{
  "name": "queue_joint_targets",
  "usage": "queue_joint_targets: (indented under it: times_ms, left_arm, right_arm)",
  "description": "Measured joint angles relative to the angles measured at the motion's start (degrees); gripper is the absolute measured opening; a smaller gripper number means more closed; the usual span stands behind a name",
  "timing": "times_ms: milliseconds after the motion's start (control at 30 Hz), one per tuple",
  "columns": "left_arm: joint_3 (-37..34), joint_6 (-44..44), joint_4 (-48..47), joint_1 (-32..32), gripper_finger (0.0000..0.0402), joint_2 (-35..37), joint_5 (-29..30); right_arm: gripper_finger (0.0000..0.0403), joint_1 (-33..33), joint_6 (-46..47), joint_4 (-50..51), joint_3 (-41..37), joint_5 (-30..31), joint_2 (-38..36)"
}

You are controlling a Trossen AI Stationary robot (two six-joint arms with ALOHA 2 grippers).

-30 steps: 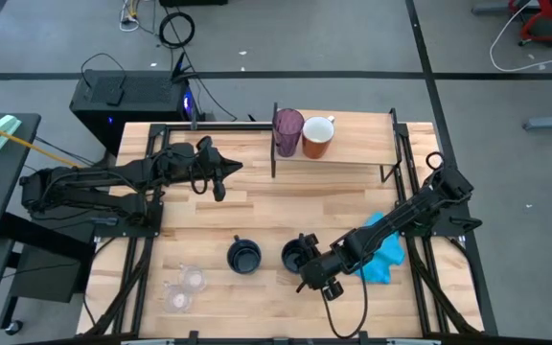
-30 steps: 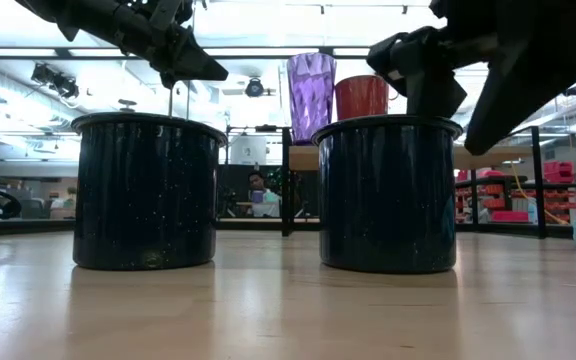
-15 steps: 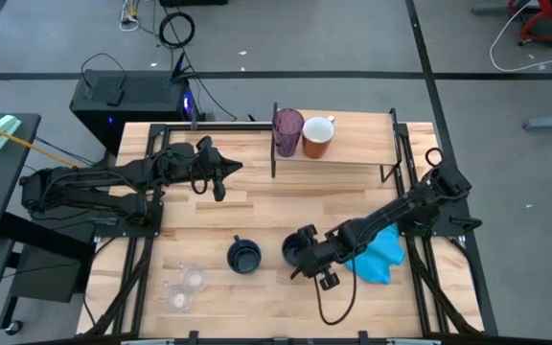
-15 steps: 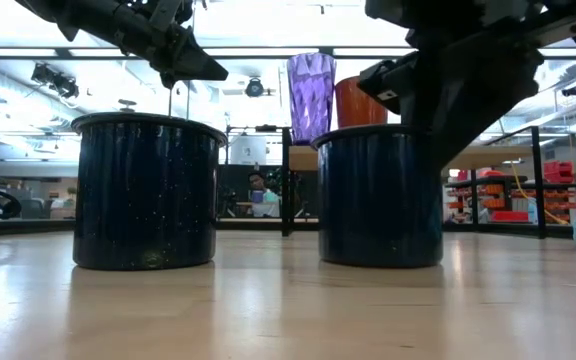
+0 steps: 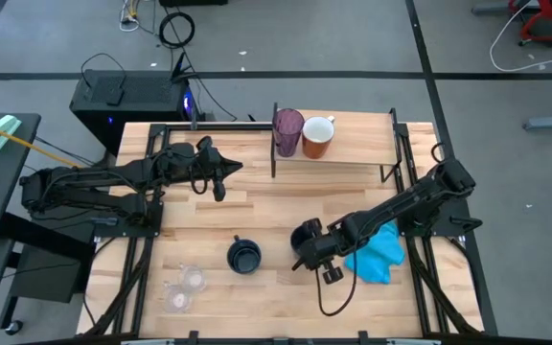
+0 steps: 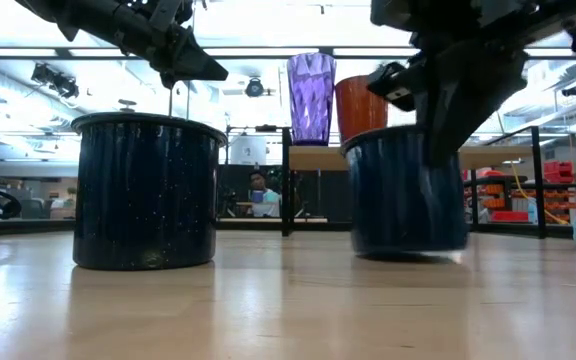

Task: Stack small to large cups/mugs on shelf
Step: Put the right black mug on the shelf

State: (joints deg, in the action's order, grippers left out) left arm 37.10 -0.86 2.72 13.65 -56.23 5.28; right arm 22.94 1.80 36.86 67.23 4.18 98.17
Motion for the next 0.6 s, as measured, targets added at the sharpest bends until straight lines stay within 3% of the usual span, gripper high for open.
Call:
queue_joint_targets:
  times_ms: [200,600]
  left_arm:
    - [0.00,0.00,-0.02,0.00,0.0025,0.00,0.00]
    - [0.00,0.00,-0.01,0.00,0.0030,0.00,0.00]
  right_arm:
    - [0.0019,-1.17,1.74,4.85,-0.03,-0.14,-5.66]
    - [0.0019,-4.23,5.49,15.26,-0.03,8.45,-15.57]
